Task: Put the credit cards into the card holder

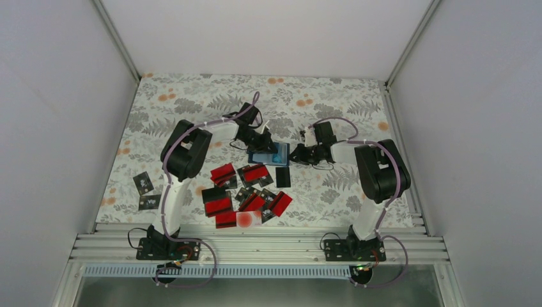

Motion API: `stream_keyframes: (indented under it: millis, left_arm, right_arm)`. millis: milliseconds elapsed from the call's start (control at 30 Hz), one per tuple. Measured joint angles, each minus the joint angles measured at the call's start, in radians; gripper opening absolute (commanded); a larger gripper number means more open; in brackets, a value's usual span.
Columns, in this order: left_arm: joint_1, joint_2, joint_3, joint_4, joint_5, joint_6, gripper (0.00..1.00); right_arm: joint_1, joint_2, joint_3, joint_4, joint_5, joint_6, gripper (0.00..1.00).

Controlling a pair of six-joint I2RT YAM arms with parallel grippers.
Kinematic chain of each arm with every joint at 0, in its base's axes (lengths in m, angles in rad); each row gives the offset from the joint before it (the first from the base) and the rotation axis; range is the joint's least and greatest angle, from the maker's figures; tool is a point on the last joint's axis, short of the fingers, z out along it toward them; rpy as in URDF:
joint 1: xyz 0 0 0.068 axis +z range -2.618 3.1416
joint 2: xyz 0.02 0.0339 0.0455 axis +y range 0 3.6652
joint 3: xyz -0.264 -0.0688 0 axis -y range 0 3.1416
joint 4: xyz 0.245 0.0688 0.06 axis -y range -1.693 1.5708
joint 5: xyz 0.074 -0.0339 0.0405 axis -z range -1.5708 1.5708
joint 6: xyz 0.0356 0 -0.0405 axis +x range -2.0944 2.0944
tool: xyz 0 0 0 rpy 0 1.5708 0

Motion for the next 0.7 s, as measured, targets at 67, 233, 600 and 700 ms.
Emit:
stream_keyframes:
  millis: [67,233,600,700]
  left_arm:
    - [-0.002,-0.001,0.000,-0.003,-0.011,0.002,0.13]
    - [-0.014,-0.023,-0.001,-0.022,-0.047,0.018,0.28]
    - [-0.028,-0.069,-0.006,-0.092,-0.140,0.043,0.47]
    - [-0.028,-0.088,-0.013,-0.111,-0.166,0.048,0.59]
  right_arm:
    - [0.000,0.000,0.000,0.000,0.000,0.000,0.05]
    - [0.003,0.000,0.000,0.000,0.005,0.000,0.05]
    - [0.011,-0.014,0.000,-0.017,0.032,-0.004,0.05]
    - [0.011,-0.021,0.000,-0.031,0.043,-0.005,0.05]
